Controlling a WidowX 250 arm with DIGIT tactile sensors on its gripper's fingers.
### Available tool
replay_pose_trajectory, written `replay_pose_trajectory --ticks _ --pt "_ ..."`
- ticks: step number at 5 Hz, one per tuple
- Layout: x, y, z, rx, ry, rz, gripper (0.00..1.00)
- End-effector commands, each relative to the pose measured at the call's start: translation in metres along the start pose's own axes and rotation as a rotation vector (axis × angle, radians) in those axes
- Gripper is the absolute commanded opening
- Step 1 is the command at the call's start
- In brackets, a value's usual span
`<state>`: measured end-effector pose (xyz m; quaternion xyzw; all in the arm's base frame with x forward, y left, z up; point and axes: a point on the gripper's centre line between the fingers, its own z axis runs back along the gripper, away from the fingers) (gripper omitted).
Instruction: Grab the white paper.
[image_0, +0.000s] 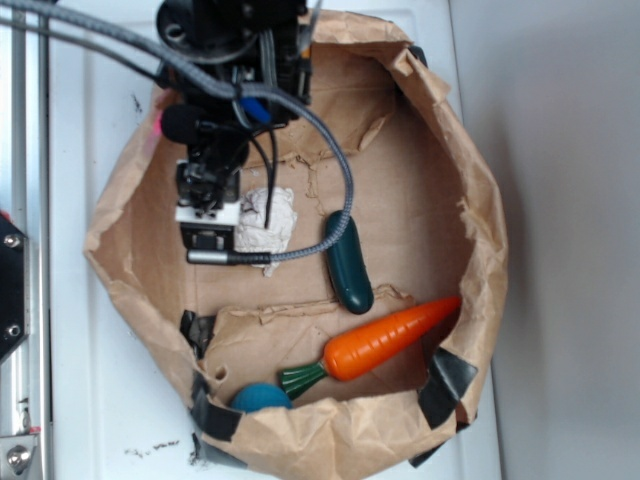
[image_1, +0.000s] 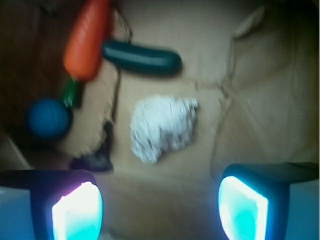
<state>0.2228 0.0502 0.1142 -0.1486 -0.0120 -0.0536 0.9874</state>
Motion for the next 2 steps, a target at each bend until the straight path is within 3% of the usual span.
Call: replay_pose_trajectory --ticks 1,2 --pt "0.009 0.000 -0.002 -0.068 -0.140 0.089 1.00" --pt "0.019 0.000 -0.022 0.006 -0.129 0.087 1.00"
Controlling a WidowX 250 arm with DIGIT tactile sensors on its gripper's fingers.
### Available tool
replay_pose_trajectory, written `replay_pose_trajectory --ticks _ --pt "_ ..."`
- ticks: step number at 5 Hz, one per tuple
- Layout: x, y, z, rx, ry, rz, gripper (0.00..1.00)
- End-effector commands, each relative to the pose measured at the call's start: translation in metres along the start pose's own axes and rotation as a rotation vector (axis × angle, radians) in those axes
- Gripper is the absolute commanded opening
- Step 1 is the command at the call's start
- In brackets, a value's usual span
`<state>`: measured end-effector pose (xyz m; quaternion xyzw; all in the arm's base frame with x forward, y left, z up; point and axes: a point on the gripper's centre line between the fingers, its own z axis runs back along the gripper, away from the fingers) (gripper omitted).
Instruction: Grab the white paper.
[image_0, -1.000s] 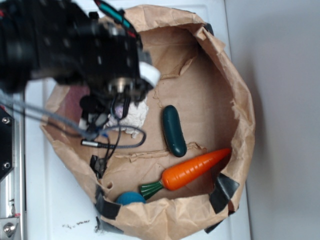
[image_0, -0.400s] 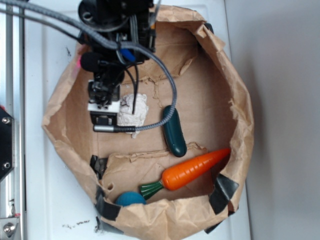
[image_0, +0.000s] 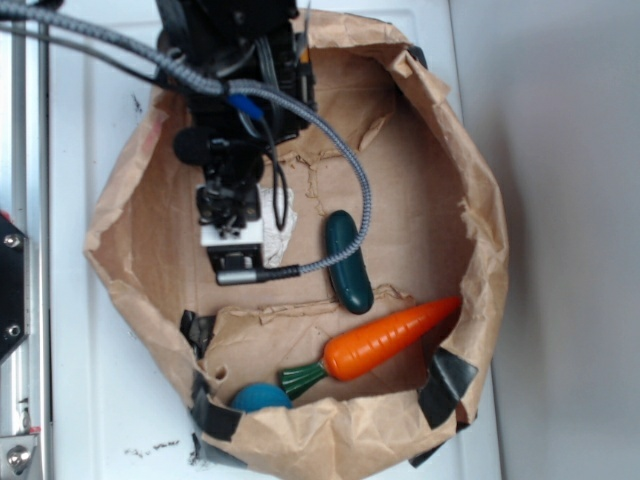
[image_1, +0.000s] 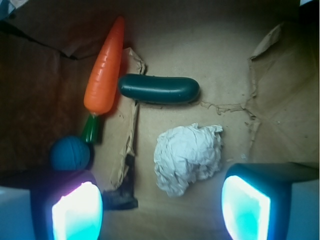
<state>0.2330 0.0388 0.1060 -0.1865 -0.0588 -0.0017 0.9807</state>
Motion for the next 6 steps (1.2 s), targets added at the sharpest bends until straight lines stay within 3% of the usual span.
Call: replay_pose_trajectory --ticks 1,2,5,6 --pt "0.008 0.009 -0.027 0.145 -0.012 -0.026 1.00" --pt "0.003 0.011 -0.041 0.214 0.014 -0.080 1.00" --pt "0.003 0.019 -0.075 0.328 0.029 -0.092 1.00" --pt "0.003 0.021 -0.078 0.341 0.031 -0.073 0.00"
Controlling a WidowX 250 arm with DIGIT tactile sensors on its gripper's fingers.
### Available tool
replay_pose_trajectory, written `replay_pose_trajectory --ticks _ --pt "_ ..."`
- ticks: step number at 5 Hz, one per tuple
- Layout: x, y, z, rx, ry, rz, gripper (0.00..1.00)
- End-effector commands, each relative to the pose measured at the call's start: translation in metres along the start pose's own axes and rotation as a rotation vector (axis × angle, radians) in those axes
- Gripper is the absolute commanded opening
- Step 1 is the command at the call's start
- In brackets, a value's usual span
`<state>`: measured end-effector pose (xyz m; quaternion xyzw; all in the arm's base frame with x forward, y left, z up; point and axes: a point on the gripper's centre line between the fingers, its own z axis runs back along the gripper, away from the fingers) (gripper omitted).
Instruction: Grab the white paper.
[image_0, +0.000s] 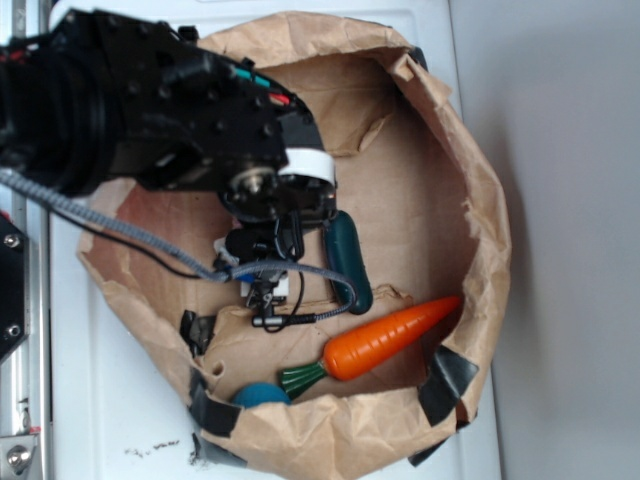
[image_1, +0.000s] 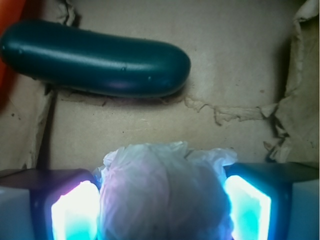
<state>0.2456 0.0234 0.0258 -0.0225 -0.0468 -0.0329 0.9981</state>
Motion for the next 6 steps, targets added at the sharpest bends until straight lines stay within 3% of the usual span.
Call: replay_pose_trajectory --ticks 1,2,3,4,5,6 --pt "0.004 0.008 0.010 -0.003 -0.019 0.021 0.00" --pt "0.007 0.012 0.039 -0.044 -0.049 0.048 0.00" --pt "0.013 0.025 0.087 -0.171 -0.050 0.116 0.00" --pt "0.016 0.028 0.136 -0.182 -0.049 0.176 0.00" --pt "0.017 0.019 0.160 -0.122 -0.066 0.189 0.00" --pt "0.011 -0.003 0.172 -0.011 -0.138 0.203 0.00"
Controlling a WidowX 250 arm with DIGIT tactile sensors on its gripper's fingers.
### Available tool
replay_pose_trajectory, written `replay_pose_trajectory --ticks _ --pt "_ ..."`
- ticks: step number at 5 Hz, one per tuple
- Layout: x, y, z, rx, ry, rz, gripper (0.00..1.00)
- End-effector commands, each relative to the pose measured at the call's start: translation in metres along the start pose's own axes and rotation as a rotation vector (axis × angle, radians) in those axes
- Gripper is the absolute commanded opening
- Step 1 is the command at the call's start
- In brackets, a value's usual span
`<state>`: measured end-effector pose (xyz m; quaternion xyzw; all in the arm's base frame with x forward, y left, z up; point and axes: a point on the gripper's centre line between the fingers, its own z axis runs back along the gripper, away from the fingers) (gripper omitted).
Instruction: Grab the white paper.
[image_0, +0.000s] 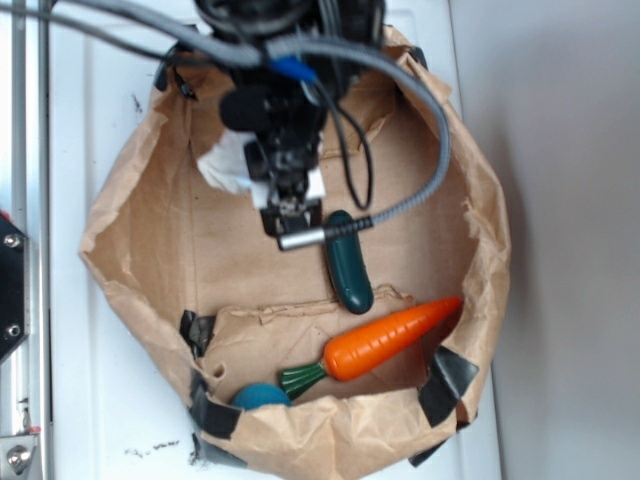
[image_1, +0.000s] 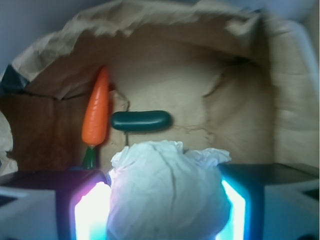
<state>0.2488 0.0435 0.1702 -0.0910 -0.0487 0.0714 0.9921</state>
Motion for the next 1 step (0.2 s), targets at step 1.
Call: replay_pose_trajectory --ticks 1 --pt "-0.0139 -0.0334 0.0218 0.166 -0.168 -0.022 0.00"
